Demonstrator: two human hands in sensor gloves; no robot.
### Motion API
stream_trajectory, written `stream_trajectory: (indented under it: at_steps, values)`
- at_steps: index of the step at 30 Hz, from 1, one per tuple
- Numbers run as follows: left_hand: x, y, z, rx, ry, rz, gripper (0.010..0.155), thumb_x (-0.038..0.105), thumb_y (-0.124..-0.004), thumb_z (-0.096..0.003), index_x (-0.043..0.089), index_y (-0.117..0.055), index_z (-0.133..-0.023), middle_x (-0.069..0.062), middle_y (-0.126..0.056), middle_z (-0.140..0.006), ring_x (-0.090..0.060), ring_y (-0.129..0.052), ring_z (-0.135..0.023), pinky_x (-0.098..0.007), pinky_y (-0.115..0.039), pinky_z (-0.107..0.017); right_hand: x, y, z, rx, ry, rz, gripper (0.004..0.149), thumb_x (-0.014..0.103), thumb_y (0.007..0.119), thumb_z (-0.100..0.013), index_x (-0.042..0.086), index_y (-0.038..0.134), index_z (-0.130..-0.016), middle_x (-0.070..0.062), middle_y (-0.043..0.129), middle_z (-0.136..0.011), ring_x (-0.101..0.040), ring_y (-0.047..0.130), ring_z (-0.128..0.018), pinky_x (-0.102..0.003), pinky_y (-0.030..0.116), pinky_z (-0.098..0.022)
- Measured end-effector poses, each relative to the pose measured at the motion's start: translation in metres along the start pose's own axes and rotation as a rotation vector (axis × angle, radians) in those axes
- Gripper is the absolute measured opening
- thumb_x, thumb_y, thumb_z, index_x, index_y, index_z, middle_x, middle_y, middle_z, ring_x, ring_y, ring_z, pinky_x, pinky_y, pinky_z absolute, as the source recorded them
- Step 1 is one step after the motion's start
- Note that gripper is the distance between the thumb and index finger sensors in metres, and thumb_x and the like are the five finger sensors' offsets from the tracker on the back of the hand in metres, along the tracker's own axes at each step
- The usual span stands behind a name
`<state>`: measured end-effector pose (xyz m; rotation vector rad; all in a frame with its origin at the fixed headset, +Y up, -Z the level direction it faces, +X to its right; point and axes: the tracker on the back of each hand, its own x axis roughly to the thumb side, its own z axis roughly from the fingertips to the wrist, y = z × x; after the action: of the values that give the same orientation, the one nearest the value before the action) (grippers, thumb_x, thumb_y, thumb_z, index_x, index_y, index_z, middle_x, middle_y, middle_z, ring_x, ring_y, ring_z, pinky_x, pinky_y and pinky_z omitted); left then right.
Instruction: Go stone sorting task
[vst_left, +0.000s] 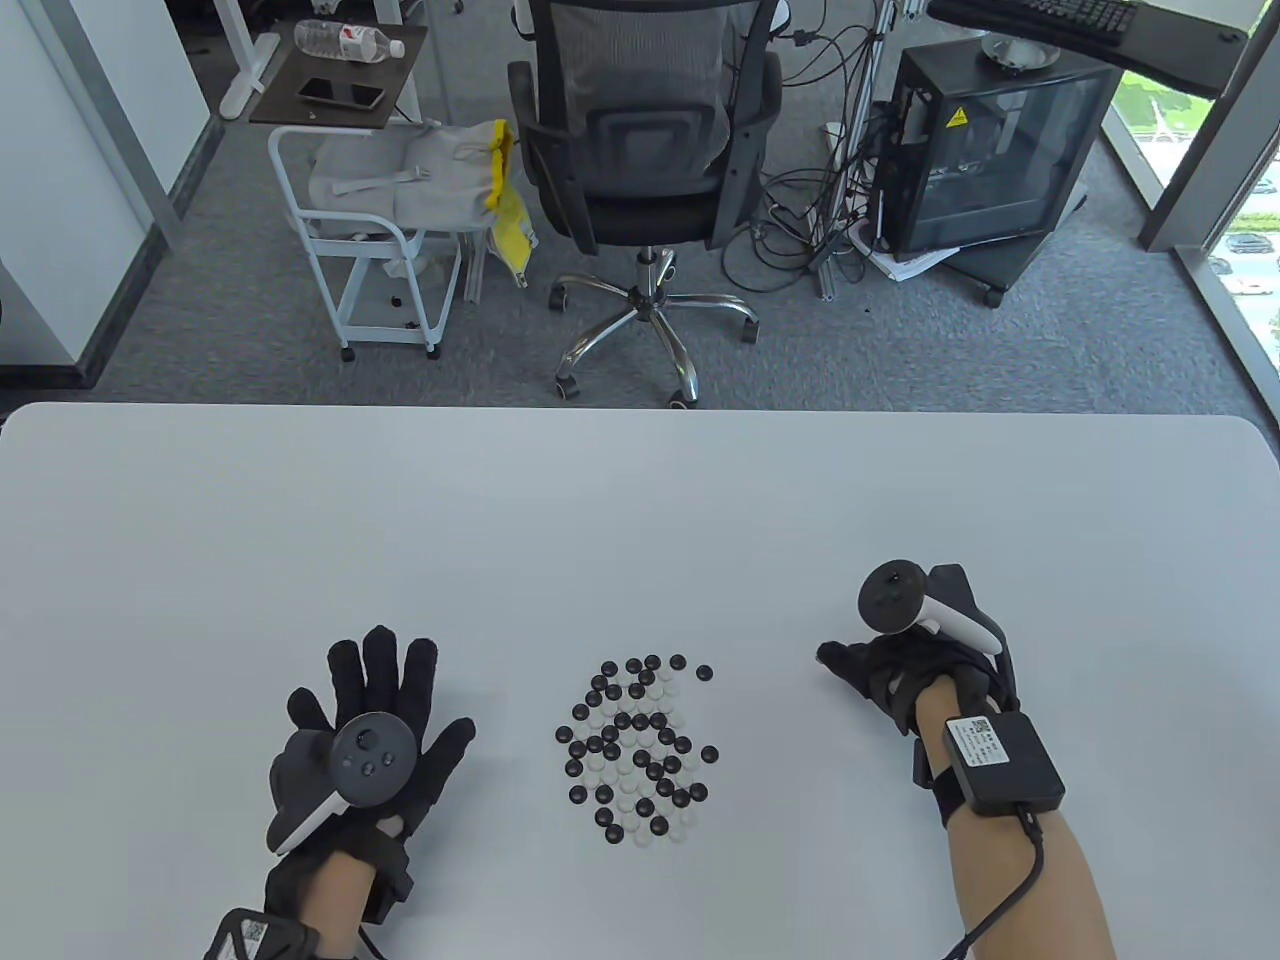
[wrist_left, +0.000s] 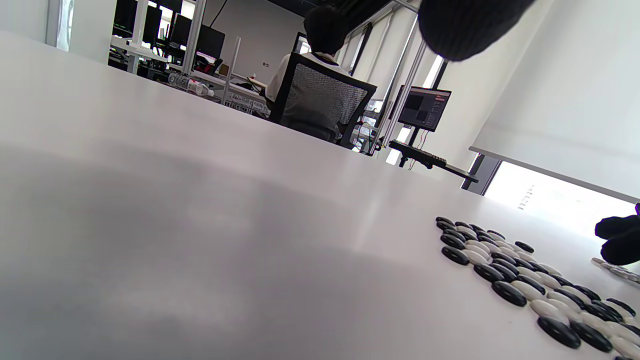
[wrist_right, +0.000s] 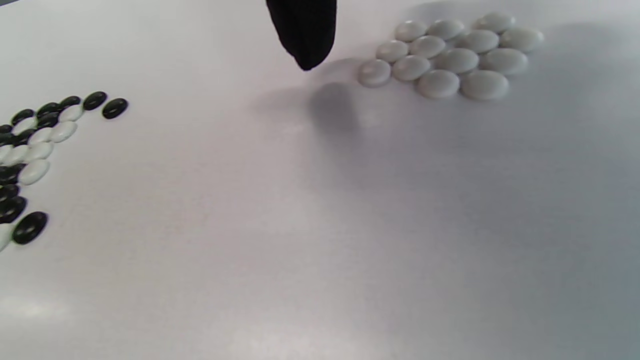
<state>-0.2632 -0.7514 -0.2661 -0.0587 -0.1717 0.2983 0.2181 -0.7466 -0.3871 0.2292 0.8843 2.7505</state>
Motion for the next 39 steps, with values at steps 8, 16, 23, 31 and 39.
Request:
stream_trajectory:
  at_steps: [8, 16, 23, 31, 39]
  values:
    - [0.002, -0.002, -0.001, -0.008, 0.000, -0.016, 0.083, 0.058, -0.059, -0.0634, 0.016, -0.015, -0.121, -0.030, 0.000, -0.123, -0.057, 0.004, -0.106, -0.085, -0.005, -0.055, 0.089, 0.017, -0.005, 0.118, -0.318, 0.021, 0.070, 0.050, 0.051, -0.061, 0.005, 0.076, -0.108, -0.044, 0.015, -0.115, -0.072, 0.000, -0.092, -0.093, 0.017, -0.056]
    - [0.002, 0.000, 0.001, 0.004, -0.008, -0.019, 0.084, 0.058, -0.059, -0.0634, 0.016, -0.015, -0.121, -0.030, 0.000, -0.122, -0.057, 0.004, -0.105, -0.085, -0.005, -0.054, 0.128, 0.044, -0.024, 0.213, -0.381, 0.060, 0.070, 0.050, 0.050, -0.061, 0.006, 0.069, -0.111, -0.044, 0.011, -0.114, -0.072, -0.002, -0.091, -0.093, 0.017, -0.056]
    - [0.000, 0.000, 0.001, 0.006, -0.004, -0.004, 0.084, 0.058, -0.059, -0.0635, 0.016, -0.015, -0.121, -0.030, 0.000, -0.122, -0.057, 0.004, -0.105, -0.085, -0.005, -0.054, 0.121, 0.049, -0.029, 0.231, -0.360, 0.067, 0.069, 0.050, 0.050, -0.061, 0.007, 0.067, -0.112, -0.044, 0.011, -0.114, -0.072, -0.002, -0.091, -0.093, 0.016, -0.055]
    - [0.000, 0.000, 0.001, 0.006, -0.005, -0.007, 0.084, 0.058, -0.059, -0.0635, 0.016, -0.015, -0.121, -0.030, 0.000, -0.122, -0.058, 0.004, -0.105, -0.085, -0.005, -0.054, 0.059, 0.025, -0.017, 0.187, -0.173, 0.065, 0.068, 0.050, 0.051, -0.061, 0.007, 0.076, -0.107, -0.043, 0.018, -0.115, -0.071, 0.000, -0.093, -0.094, 0.017, -0.056]
    - [0.002, -0.002, -0.001, -0.005, -0.004, -0.017, 0.083, 0.058, -0.059, -0.0634, 0.016, -0.015, -0.121, -0.030, 0.000, -0.122, -0.058, 0.004, -0.105, -0.085, -0.005, -0.054, -0.008, 0.008, 0.004, 0.135, 0.030, 0.060, 0.069, 0.050, 0.051, -0.060, 0.007, 0.078, -0.106, -0.043, 0.018, -0.116, -0.071, 0.000, -0.093, -0.094, 0.016, -0.056]
